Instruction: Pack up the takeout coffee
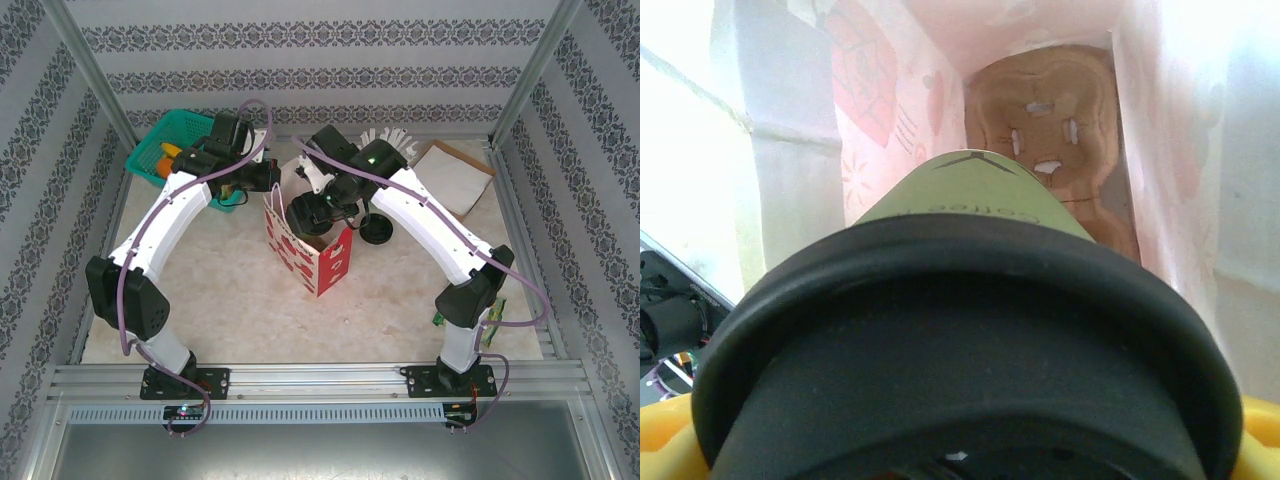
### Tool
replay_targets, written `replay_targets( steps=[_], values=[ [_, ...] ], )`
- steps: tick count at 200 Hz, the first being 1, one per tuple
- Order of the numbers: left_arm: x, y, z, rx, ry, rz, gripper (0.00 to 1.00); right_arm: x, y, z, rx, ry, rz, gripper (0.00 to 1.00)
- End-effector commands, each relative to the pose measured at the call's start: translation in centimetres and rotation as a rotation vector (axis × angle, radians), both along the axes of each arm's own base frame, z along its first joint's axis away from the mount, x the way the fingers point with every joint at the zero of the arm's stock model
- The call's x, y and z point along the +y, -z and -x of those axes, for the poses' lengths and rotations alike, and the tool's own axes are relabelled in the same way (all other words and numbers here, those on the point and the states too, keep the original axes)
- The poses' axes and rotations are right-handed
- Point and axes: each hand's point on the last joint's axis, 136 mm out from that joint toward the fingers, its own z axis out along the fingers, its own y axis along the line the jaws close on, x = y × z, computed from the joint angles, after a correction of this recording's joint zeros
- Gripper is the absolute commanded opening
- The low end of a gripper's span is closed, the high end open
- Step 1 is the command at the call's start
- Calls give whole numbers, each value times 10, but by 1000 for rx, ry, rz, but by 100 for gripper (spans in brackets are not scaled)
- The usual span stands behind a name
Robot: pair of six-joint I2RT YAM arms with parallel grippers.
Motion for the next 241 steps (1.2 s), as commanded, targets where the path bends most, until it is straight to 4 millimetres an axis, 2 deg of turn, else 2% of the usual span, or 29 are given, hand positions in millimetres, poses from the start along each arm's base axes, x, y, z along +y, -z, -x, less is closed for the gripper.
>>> replay_targets(
  steps=[1, 32, 70, 109, 154, 180, 194, 212, 241],
  values=[
    [-6, -18, 3, -92, 51, 14, 3, -12, -12, -1, -22, 51, -16, 75],
    [-7, -20, 5, -113, 71, 20, 3, -22, 6, -3, -20, 40, 103, 74],
    [-7, -22, 7, -126, 82, 15, 2, -21, 13, -4, -16, 15, 140, 75],
    [-11, -26, 7, -119, 85, 39, 2, -13, 21, 4, -2, -68, 185, 75],
    [-12, -26, 8, -101, 87, 50, 1, -15, 27, 5, -4, -88, 256, 75],
    [-14, -26, 9, -98, 87, 62, 1, -6, 31, 8, 6, -117, 257, 74],
    [-16, -29, 10, -101, 97, 74, 0, -6, 31, 4, -5, -95, 267, 75],
    [-16, -30, 12, -108, 108, 78, 0, -15, 33, -8, -25, -32, 305, 75],
    [-11, -27, 11, -112, 94, 48, 0, -19, 40, -10, -11, -25, 337, 75]
  ],
)
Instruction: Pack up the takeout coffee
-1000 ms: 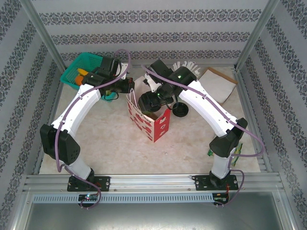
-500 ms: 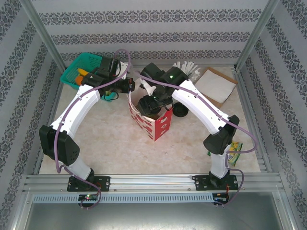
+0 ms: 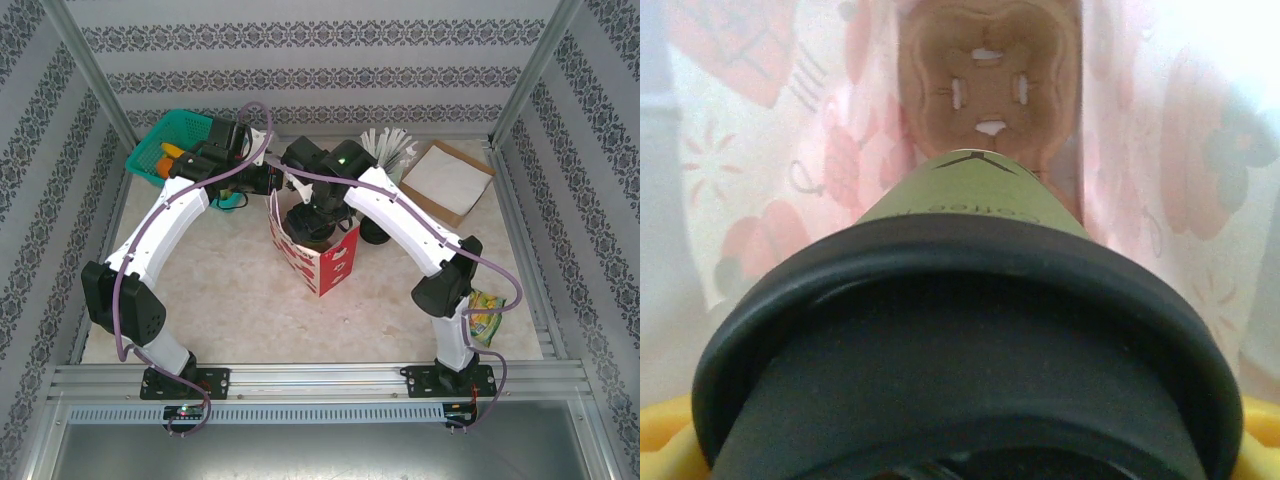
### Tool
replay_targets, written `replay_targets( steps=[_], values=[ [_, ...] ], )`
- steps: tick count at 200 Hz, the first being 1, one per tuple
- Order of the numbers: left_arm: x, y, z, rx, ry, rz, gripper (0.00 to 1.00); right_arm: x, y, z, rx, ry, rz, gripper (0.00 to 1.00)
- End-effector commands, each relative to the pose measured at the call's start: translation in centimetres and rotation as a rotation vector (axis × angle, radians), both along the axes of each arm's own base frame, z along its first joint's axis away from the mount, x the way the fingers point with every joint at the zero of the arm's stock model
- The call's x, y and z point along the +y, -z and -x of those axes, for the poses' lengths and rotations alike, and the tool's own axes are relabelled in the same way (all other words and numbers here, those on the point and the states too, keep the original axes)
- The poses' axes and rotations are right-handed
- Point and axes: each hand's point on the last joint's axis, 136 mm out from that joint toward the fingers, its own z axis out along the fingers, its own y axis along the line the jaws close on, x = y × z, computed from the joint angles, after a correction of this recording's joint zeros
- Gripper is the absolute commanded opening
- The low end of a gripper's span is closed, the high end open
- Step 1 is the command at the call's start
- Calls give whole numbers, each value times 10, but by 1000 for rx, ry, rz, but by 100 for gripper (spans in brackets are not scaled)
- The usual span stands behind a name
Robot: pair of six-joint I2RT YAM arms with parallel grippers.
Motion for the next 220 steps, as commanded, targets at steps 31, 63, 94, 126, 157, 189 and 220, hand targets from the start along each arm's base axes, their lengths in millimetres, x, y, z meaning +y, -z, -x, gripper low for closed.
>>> replay_targets(
  steps=[31, 63, 94, 126, 157, 189, 220],
  values=[
    [-2, -20, 0, -73, 12, 8, 0, -13, 13, -4, 4, 5, 110, 75],
    [-8, -20, 0, -62, 43, 21, 0, -7, 20, 3, 60, -40, 125, 74],
    [-8, -18, -1, -56, 46, 10, 0, -13, 31, 6, 112, -40, 176, 74],
    [-4, -16, -4, -46, 26, -2, 0, -25, 40, 7, 144, -32, 227, 75],
    [1, -15, -8, -41, 2, -2, 0, -33, 48, 11, 173, -23, 260, 74],
    [3, -15, -8, -37, -4, -1, 0, -30, 56, 12, 189, -7, 239, 74],
    [2, -13, -8, -31, -1, 5, 0, -25, 66, 8, 192, -2, 229, 74]
  ],
)
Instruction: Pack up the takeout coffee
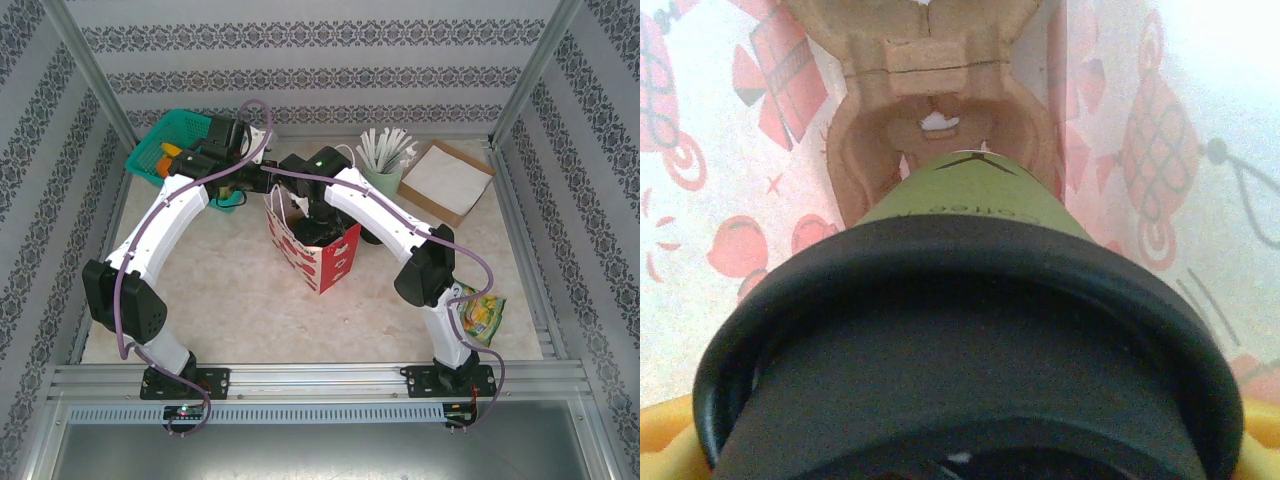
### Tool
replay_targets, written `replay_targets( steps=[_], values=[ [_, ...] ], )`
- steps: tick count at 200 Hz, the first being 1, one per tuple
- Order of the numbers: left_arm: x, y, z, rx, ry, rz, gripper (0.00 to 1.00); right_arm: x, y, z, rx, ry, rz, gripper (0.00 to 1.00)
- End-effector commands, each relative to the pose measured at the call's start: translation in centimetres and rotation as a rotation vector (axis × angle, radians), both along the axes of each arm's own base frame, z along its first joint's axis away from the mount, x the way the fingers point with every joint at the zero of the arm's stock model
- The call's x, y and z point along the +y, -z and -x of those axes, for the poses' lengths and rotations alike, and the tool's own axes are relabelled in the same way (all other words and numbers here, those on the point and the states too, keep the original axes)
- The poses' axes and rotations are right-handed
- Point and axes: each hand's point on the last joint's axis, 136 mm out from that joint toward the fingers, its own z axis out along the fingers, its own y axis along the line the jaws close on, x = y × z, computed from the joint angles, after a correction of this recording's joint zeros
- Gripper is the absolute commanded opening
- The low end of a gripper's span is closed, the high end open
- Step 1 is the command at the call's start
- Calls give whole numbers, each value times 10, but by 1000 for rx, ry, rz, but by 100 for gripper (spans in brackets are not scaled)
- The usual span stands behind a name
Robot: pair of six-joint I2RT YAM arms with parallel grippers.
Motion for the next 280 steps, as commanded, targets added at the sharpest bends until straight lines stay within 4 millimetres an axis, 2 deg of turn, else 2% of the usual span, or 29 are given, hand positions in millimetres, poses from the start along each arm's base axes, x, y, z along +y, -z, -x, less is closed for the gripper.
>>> replay_targets(
  steps=[1, 50, 82, 119, 201, 249, 280],
  values=[
    [-3, -13, -4, -27, 7, 26, 0, -3, 3, 5, 23, 4, 11, 74],
    [4, -10, -6, -25, -23, 5, 0, -9, 12, 8, 48, -6, 39, 74],
    [12, -8, -10, -26, -56, -12, 0, -25, 4, 16, 49, 5, 61, 73],
    [13, -7, -9, -39, -55, -23, 0, -31, -2, 26, 52, 21, 52, 73],
    [-2, -17, 4, -66, 46, 48, 0, -2, 14, 6, 47, 27, -30, 73],
    [-7, -18, 7, -69, 76, 60, 0, 0, 26, 2, 72, 45, -34, 73],
    [-5, -19, 6, -69, 64, 52, 0, 1, 27, -1, 68, 49, -45, 73]
  ],
)
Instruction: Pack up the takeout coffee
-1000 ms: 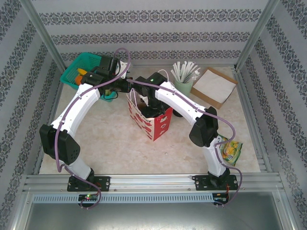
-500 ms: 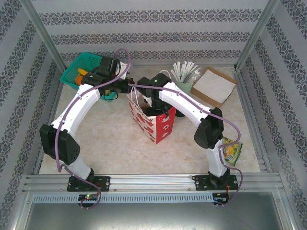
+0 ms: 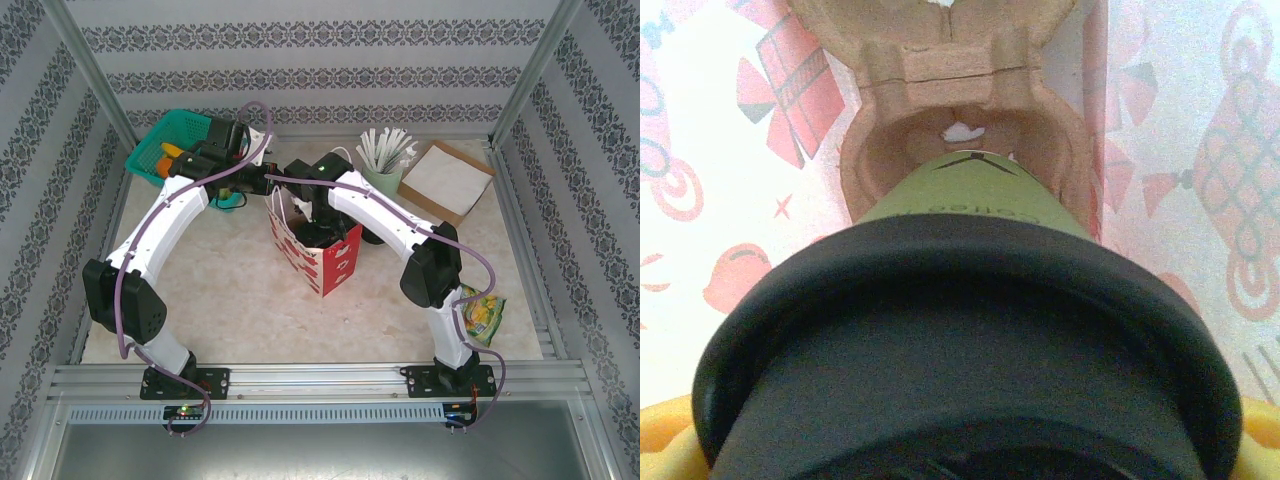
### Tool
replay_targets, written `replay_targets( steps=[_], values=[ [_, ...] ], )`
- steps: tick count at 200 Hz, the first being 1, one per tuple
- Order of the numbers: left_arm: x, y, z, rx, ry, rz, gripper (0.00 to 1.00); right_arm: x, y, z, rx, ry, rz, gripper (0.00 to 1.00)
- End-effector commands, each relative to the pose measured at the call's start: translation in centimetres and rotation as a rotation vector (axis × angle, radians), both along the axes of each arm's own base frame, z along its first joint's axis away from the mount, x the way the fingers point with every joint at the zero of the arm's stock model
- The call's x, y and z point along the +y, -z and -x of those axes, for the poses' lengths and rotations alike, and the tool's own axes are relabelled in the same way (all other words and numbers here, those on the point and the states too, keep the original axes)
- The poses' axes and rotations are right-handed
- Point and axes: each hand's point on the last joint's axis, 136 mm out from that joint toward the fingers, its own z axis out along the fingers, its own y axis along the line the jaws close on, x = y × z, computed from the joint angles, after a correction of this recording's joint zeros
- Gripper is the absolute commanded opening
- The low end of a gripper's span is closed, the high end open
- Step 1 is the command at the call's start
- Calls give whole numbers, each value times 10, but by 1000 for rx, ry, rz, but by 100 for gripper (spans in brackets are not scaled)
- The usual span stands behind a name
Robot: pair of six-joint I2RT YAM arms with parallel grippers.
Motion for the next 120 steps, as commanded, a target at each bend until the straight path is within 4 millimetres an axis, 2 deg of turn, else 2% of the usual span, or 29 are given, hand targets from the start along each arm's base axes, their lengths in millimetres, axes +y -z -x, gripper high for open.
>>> replay_targets(
  steps=[1, 54, 120],
  values=[
    [-2, -23, 3, -77, 30, 27, 0, 2, 9, -4, 19, 16, -3, 73],
    [-3, -24, 3, -74, 34, 39, 0, 10, 10, -10, 5, 29, -29, 73],
    [-4, -26, 4, -78, 36, 41, 0, 11, 9, -15, -12, 26, -29, 73]
  ],
)
